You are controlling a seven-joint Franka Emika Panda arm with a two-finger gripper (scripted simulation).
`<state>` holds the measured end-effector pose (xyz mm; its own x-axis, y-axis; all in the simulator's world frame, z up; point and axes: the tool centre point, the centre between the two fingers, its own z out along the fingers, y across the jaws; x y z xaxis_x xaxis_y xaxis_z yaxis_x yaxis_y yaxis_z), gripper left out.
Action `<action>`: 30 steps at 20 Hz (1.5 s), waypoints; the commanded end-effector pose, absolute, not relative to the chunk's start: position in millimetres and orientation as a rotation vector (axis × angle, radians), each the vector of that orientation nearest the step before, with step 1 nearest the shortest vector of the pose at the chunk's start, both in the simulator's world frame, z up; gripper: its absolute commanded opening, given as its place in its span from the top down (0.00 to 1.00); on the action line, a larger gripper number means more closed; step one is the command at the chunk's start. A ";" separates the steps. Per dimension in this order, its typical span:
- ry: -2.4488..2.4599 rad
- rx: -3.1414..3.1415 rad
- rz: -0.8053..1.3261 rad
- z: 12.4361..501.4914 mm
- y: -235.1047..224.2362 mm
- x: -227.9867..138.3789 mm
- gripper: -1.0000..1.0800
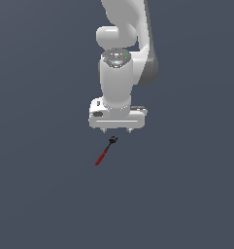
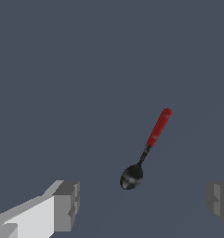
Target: Pick up the object and move it to a goal position.
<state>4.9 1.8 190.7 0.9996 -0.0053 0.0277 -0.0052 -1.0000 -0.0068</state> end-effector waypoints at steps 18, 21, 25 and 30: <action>-0.080 -3.120 -0.067 199.0 17.5 6.0 0.04; -0.052 -3.120 -0.064 193.9 15.5 6.4 0.04; 0.026 -3.119 -0.057 179.9 9.7 6.9 0.04; 0.186 -3.113 -0.041 151.3 -2.5 6.8 0.04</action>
